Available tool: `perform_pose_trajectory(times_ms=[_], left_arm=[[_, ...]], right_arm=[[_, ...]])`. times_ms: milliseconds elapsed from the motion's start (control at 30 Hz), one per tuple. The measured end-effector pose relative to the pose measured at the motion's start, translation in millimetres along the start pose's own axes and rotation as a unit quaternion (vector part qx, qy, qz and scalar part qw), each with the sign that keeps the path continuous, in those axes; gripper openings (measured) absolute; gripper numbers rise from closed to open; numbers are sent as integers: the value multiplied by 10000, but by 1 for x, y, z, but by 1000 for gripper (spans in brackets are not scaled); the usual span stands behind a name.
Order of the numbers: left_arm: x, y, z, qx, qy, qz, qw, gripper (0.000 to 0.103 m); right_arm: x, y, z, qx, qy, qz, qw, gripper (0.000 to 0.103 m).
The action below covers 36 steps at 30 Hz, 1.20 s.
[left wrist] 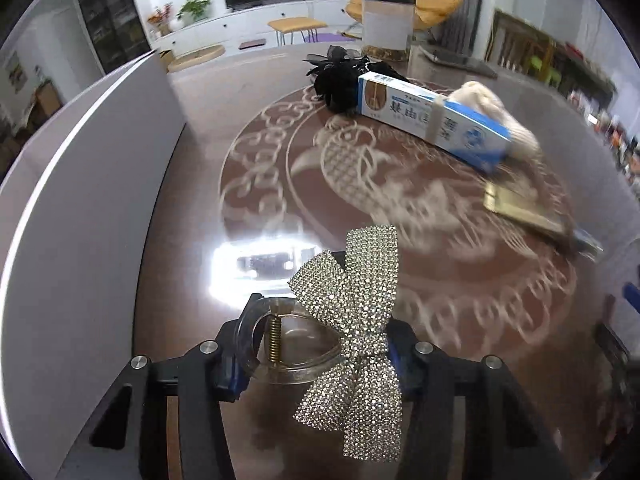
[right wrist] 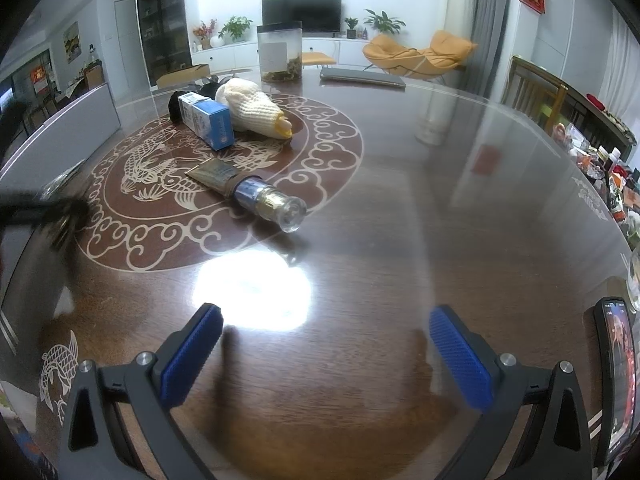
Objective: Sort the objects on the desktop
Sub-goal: 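Lift the bow clip with the left tool while the right tool approaches the gold tube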
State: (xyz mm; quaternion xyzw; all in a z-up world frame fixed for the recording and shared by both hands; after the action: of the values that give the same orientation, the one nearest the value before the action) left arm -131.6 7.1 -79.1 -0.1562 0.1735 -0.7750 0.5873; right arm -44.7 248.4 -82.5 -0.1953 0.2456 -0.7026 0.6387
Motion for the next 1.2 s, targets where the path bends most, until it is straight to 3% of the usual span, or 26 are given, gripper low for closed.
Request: perform_pose_trajectory(times_ms=[133,267,400,500,1200], left_arm=[[-2,23,5,-125,84,52,9999,54],[-3,26,3,-199,-123,-86,9997,90],[2,24,-1,-230,98,-20,9997,92],[5,25,-4,-334,99,78,9994,102],[5,28,-4,-472,110,138,9987,103]], right_arm=[[0,0,0,5,12,-13,10000,103],[0,0,0,9,34,-5,10000,103],[-2,0,0,5,54,-16,10000,103],[-2,0,0,5,61,-16,10000,103],[-3,1,0,-9,57,-40,10000,103]])
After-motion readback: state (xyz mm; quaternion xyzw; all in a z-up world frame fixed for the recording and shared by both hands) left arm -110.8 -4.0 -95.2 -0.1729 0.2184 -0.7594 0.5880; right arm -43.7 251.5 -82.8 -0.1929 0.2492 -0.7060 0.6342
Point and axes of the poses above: each gripper's, at about its wrist camera, not at the fingertips, and z roughly against the way its jaws point, x to its left, y to its underside, the point moved 3 cm from there along -z, roughly the way its jaws point, and after that the axes turned 3 degrees about x, right-handed, at the moved point
